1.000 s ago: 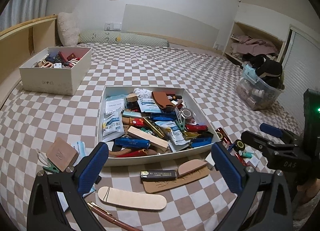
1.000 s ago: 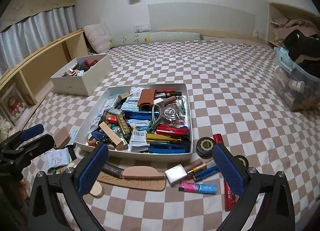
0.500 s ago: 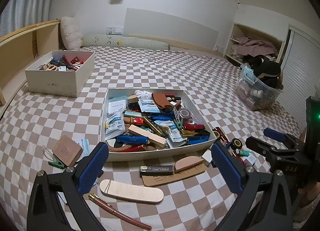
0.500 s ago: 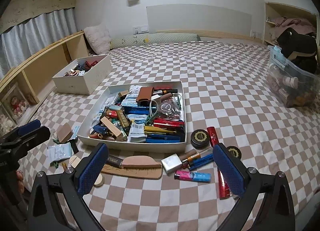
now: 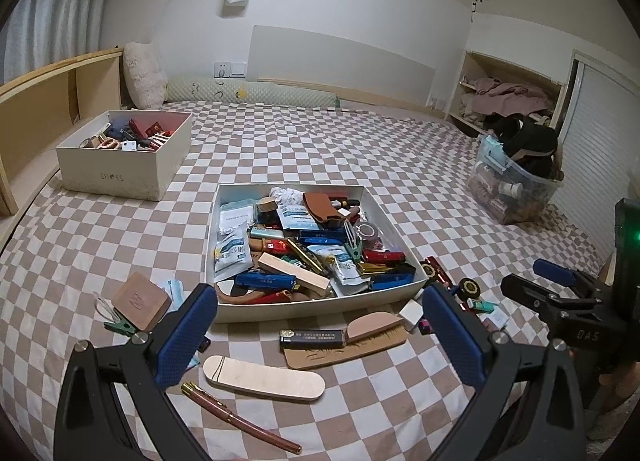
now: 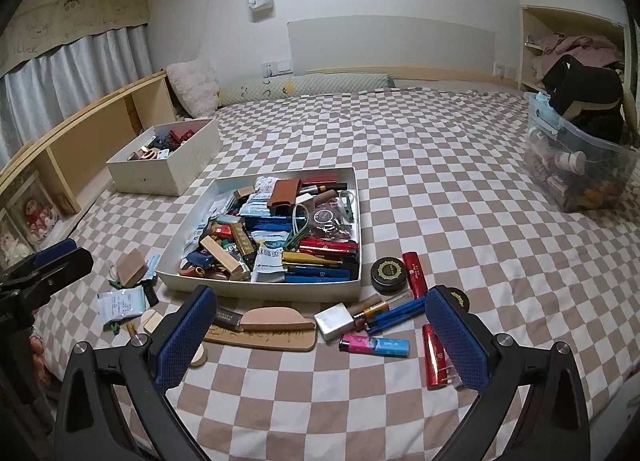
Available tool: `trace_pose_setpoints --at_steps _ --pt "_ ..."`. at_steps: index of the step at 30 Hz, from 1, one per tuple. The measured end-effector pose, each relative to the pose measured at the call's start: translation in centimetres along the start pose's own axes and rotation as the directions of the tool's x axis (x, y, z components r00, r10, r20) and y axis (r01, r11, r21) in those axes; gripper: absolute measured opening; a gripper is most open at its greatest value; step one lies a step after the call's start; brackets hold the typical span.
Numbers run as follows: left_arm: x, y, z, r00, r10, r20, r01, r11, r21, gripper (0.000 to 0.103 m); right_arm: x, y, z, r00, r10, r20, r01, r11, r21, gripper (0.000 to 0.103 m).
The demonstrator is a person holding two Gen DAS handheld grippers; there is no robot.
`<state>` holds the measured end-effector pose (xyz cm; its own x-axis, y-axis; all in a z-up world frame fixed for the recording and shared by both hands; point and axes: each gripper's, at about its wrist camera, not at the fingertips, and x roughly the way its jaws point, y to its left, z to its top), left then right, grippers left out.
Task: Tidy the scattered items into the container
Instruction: 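Reach the left gripper to the black lighter while the right reaches the pink-blue lighter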
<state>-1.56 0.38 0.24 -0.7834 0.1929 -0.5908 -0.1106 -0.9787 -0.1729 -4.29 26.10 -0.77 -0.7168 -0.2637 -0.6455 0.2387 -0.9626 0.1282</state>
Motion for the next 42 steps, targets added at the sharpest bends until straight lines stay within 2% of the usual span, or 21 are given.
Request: trace_pose_setpoints --at_steps 8,12,16,23,30,42 --pt "-0.4 0.0 -0.7 0.999 0.025 0.043 -0.026 1.000 0.015 0.103 0.0 -0.8 -0.9 1.000 0.005 0.012 -0.006 1.000 0.030 0.103" --pt "0.0 0.1 -1.3 0.999 0.040 0.034 -0.041 0.999 0.014 0.103 0.2 -1.3 -1.7 1.000 -0.003 0.007 0.003 0.999 0.041 0.103" --pt "1.1 -0.1 -2.1 0.997 0.076 -0.009 -0.075 0.996 0.036 0.103 0.3 -1.8 -2.8 1.000 -0.008 0.020 0.007 0.999 0.043 0.103" --pt "2.6 -0.4 -3.8 0.996 0.063 -0.059 -0.059 0.996 0.063 0.103 1.3 -2.7 -5.1 0.999 -0.038 0.006 0.038 0.999 0.029 0.103" --pt "3.9 -1.0 -5.1 0.993 0.010 -0.115 -0.002 0.998 0.066 0.103 2.5 -3.5 -8.0 0.999 0.004 -0.047 -0.002 0.998 0.057 0.103" --pt "6.3 -0.6 -7.1 0.983 0.030 -0.180 -0.021 0.998 0.053 0.103 4.4 -4.7 -10.3 0.992 0.033 -0.121 -0.018 0.992 0.129 0.103"
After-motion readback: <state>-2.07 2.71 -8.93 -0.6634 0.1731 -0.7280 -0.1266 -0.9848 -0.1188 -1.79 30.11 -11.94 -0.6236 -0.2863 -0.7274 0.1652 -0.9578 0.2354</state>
